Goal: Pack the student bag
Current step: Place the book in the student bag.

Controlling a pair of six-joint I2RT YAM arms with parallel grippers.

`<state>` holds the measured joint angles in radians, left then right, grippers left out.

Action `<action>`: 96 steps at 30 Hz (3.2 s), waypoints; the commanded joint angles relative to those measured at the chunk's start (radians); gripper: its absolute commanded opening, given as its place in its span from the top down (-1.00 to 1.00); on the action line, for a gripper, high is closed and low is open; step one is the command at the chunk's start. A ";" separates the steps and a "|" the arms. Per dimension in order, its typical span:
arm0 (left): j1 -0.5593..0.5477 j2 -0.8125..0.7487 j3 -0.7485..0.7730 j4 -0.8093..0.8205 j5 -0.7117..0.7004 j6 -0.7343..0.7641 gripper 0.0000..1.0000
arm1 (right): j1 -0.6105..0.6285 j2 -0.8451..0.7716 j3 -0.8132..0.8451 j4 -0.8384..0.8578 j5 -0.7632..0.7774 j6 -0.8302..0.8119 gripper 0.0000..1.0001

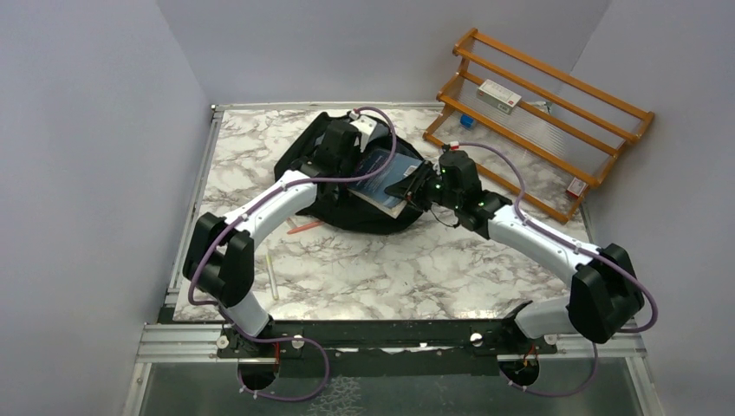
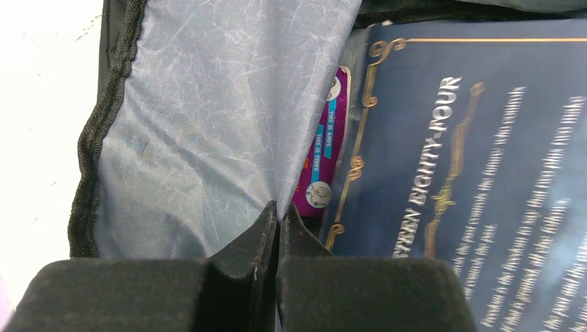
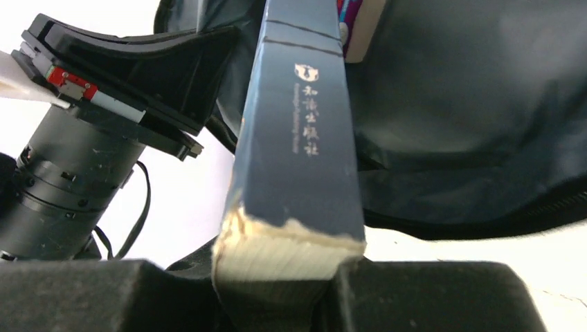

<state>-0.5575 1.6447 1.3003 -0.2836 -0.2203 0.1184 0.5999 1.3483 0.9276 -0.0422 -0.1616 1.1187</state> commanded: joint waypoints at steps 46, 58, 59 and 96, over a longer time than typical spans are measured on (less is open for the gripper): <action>0.025 -0.113 -0.044 0.149 0.152 -0.085 1.00 | 0.035 0.909 0.593 0.730 -0.108 0.082 0.99; 0.029 -0.105 -0.039 0.136 0.116 -0.089 1.00 | 0.037 0.955 0.722 0.446 -0.050 -0.005 0.52; 0.031 -0.104 -0.041 0.136 0.116 -0.089 1.00 | 0.038 0.953 0.716 0.450 -0.051 -0.004 0.42; 0.064 -0.079 -0.033 0.115 0.086 -0.094 1.00 | -0.032 0.436 0.352 0.208 0.158 -0.448 -0.26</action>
<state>-0.4984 1.5726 1.2522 -0.1913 -0.1318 0.0216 0.5713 1.8877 1.3472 0.1780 -0.0513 0.7609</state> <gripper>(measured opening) 0.005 0.627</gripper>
